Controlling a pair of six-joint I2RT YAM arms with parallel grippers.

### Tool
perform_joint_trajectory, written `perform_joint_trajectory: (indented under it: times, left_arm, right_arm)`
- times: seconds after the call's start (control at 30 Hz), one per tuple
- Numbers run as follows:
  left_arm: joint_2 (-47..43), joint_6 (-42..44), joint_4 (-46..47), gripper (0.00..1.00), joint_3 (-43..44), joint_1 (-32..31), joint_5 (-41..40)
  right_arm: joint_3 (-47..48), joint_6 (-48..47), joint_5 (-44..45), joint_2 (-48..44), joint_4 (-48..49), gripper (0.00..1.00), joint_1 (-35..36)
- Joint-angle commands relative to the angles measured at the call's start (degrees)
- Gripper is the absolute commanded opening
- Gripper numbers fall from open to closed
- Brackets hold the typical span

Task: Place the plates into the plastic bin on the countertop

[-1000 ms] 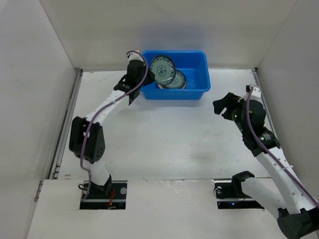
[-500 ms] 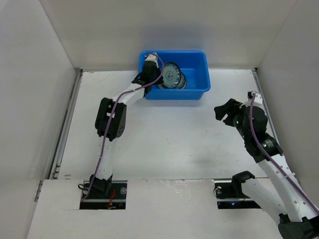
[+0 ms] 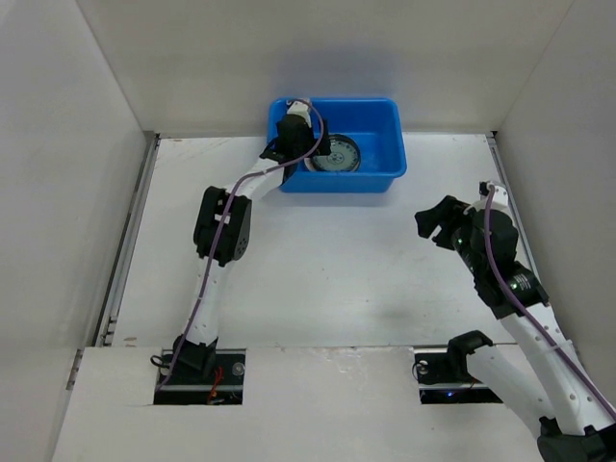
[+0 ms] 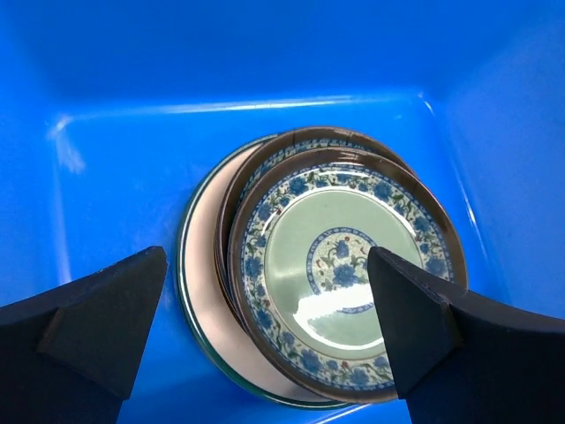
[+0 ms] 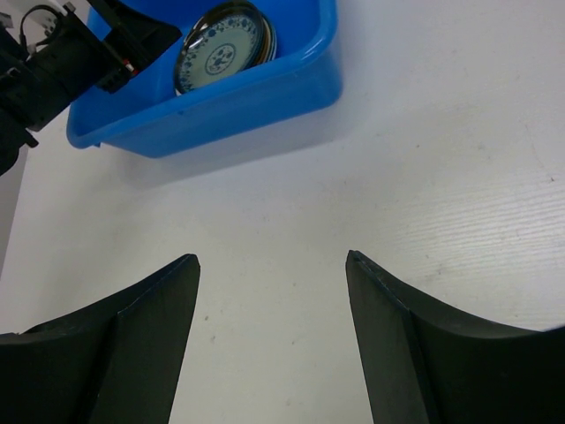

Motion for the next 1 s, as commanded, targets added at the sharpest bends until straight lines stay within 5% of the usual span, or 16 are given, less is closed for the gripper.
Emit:
perform_joint_trajectory:
  times: [0.0, 0.2, 0.33, 0.63, 0.8, 0.97]
  left_arm:
    - [-9.11, 4.75, 2.0, 1.0, 2.8, -0.6, -1.67]
    - [-26.6, 10.73, -8.52, 1.0, 0.27, 0.1, -5.98]
    - [-39.6, 9.6, -15.29, 1.0, -13.68, 3.52, -10.89]
    - [-73.69, -1.98, -31.46, 1.0, -56.66, 7.05, -26.98]
    - [-87.25, -16.13, -41.31, 1.0, -67.32, 8.01, -30.5]
    - [-92.71, -22.21, -50.02, 1.0, -69.0, 10.38, -32.79]
  right_arm:
    - [0.67, 0.46, 0.37, 0.29, 0.87, 0.73, 0.48]
    - [3.3, -1.38, 0.54, 3.71, 3.85, 0.74, 0.66]
    - [5.41, -1.83, 0.2, 8.27, 7.19, 0.75, 0.92]
    - [13.05, -2.27, 0.28, 24.0, 14.31, 0.8, 7.5]
    - [19.29, -2.35, 0.37, 31.65, 15.2, 0.82, 10.41]
    - [23.17, -2.7, 0.37, 36.23, 15.37, 0.87, 12.43]
